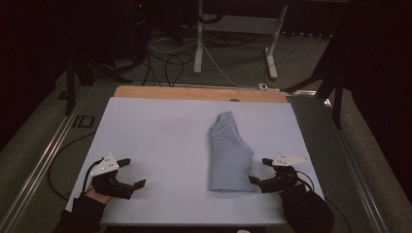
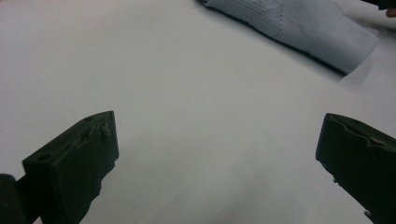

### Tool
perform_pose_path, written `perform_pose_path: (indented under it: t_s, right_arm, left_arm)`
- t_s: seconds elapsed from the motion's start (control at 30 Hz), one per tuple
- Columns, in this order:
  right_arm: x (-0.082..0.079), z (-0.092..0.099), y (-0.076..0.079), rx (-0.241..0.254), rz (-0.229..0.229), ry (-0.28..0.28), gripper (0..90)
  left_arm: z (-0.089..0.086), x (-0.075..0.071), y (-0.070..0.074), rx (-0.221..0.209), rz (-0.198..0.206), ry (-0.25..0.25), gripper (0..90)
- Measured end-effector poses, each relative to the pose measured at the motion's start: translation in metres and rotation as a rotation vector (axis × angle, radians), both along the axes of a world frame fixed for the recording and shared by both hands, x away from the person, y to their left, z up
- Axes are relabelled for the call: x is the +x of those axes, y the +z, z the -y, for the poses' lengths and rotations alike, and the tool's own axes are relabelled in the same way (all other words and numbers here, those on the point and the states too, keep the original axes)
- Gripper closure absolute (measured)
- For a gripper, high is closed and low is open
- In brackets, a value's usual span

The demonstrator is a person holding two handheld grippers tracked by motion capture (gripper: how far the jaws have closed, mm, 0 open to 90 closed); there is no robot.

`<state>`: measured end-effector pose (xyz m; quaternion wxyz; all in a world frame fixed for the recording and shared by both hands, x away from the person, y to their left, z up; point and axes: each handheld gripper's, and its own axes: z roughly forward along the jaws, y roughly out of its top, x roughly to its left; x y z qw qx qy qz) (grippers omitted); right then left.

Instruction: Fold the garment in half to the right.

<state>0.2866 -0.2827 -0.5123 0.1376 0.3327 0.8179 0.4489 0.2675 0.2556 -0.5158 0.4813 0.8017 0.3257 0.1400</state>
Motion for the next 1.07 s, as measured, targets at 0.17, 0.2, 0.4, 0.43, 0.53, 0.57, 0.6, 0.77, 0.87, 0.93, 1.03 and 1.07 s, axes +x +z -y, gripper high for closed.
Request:
perform_pose_path:
  t_s: [0.17,0.2,0.4,0.43,0.53,0.57,0.6,0.77,0.87,0.93,1.03,1.07]
  right_arm:
    - [-0.008,0.004,-0.005,-0.003,0.002,-0.020,9.2]
    - [-0.009,0.004,-0.007,0.001,0.004,-0.022,9.2]
    - [-0.014,0.005,-0.010,-0.014,0.004,-0.032,9.2]
    - [-0.014,0.006,-0.010,-0.005,0.011,-0.037,9.2]
    - [-0.012,0.007,-0.011,0.010,0.007,-0.046,9.2]
    - [-0.012,0.007,-0.012,0.009,0.011,-0.043,9.2]
    - [-0.012,0.007,-0.012,0.009,0.008,-0.038,9.2]
    - [-0.012,0.005,-0.013,-0.003,0.018,-0.037,9.2]
    - [-0.011,0.007,-0.013,0.007,0.021,-0.042,9.3]
    - [-0.011,0.006,-0.013,0.005,0.021,-0.038,9.2]
    - [-0.010,0.005,-0.013,-0.001,0.023,-0.034,9.2]
    - [-0.010,0.005,-0.013,-0.004,0.024,-0.034,9.3]
  left_arm:
    - [0.001,-0.001,0.001,0.011,0.007,-0.006,0.4]
    - [0.001,-0.001,0.001,0.017,0.008,-0.009,0.3]
    - [0.001,-0.003,0.001,0.017,0.015,-0.008,0.3]
    - [0.001,-0.003,0.001,0.014,0.015,-0.007,0.3]
    - [0.001,-0.004,0.001,0.016,0.016,-0.009,0.4]
    - [0.001,-0.005,0.001,0.017,0.017,-0.010,0.3]
    - [0.001,-0.005,0.001,0.016,0.016,-0.010,0.3]
    - [-0.001,-0.005,0.000,0.008,0.018,-0.005,0.3]
    - [-0.001,-0.005,0.000,0.013,0.017,-0.004,0.4]
    - [-0.001,-0.005,0.000,0.011,0.017,-0.005,0.3]
    - [-0.001,-0.005,0.000,0.011,0.017,-0.005,0.4]
    - [-0.001,-0.005,0.000,0.014,0.020,-0.007,0.4]
